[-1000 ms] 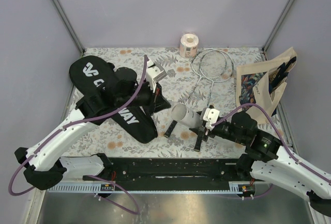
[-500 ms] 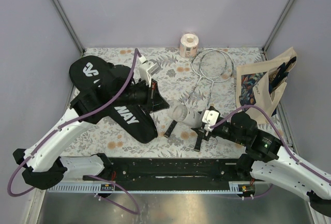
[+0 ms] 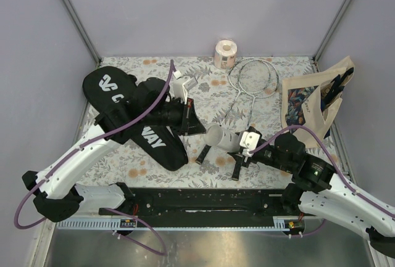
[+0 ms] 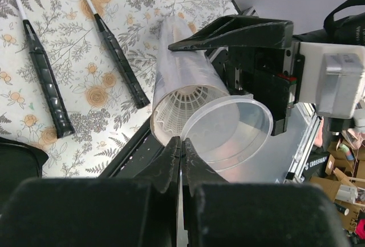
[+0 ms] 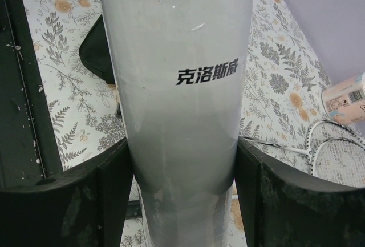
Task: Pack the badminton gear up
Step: Close the lid on the shuttle tube.
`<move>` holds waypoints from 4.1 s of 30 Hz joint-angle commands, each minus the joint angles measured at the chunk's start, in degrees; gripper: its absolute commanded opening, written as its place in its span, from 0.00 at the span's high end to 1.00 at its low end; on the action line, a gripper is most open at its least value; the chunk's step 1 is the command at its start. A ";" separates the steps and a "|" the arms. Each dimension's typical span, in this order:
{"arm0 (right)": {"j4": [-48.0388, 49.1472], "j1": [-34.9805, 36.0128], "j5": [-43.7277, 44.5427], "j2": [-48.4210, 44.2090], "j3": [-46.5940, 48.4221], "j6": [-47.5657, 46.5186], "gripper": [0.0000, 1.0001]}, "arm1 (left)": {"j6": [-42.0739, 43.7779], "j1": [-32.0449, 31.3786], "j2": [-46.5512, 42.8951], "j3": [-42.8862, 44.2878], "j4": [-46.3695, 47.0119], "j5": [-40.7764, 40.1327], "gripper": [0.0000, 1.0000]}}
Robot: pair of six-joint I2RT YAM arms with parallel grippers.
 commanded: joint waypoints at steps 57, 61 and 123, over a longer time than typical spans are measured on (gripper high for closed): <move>5.84 0.21 -3.67 1.79 1.49 -1.05 0.62 | 1.69 0.10 3.60 1.34 -5.42 -3.42 0.74; 5.93 0.21 -3.67 1.70 1.58 -0.97 0.62 | 1.87 0.10 3.69 1.78 -5.51 -3.68 0.66; 2.94 0.21 -3.75 2.58 2.64 -3.69 0.62 | 1.26 -0.69 6.51 2.56 -6.13 -9.48 0.58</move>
